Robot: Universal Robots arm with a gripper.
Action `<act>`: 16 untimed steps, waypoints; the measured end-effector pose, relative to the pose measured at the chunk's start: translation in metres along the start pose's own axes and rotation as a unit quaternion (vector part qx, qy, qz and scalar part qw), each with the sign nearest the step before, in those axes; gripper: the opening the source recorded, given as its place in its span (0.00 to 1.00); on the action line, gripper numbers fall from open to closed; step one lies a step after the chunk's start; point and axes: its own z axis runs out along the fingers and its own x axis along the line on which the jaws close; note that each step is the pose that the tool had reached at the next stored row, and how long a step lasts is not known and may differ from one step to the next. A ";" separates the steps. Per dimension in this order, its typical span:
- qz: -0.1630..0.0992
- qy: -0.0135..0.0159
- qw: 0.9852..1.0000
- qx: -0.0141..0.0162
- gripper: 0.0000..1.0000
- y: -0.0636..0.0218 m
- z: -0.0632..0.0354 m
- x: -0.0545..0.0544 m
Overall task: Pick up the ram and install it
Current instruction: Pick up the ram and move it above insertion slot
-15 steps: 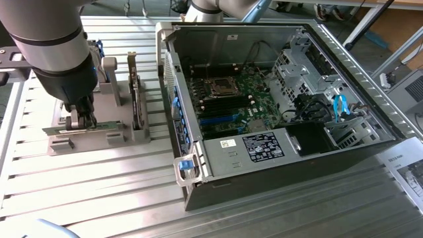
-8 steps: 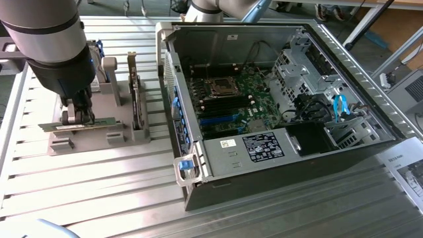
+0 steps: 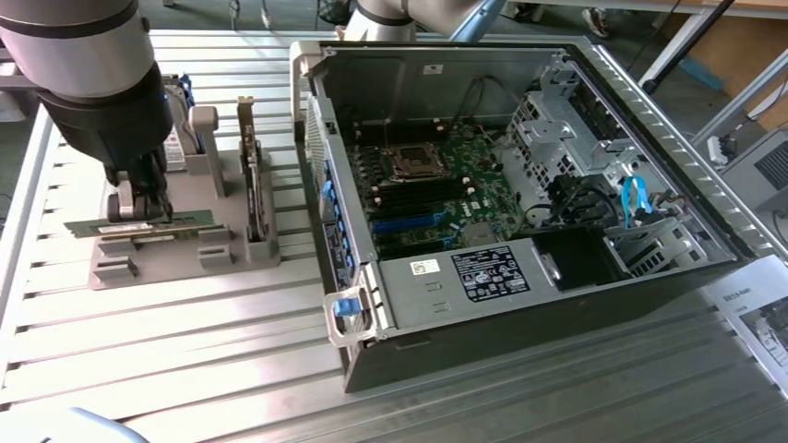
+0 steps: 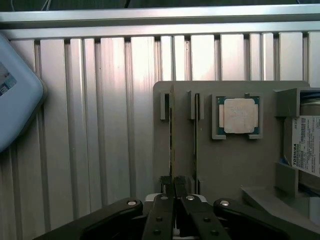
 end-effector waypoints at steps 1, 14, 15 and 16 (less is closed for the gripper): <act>0.000 0.000 1.000 0.000 0.12 0.0000 -0.0019 0.000; 0.000 0.000 1.000 0.000 0.12 0.0007 -0.0327 0.000; 0.000 0.000 1.000 0.000 0.12 0.0007 -0.0350 0.000; 0.000 0.000 1.000 0.000 0.12 0.0007 -0.0370 0.000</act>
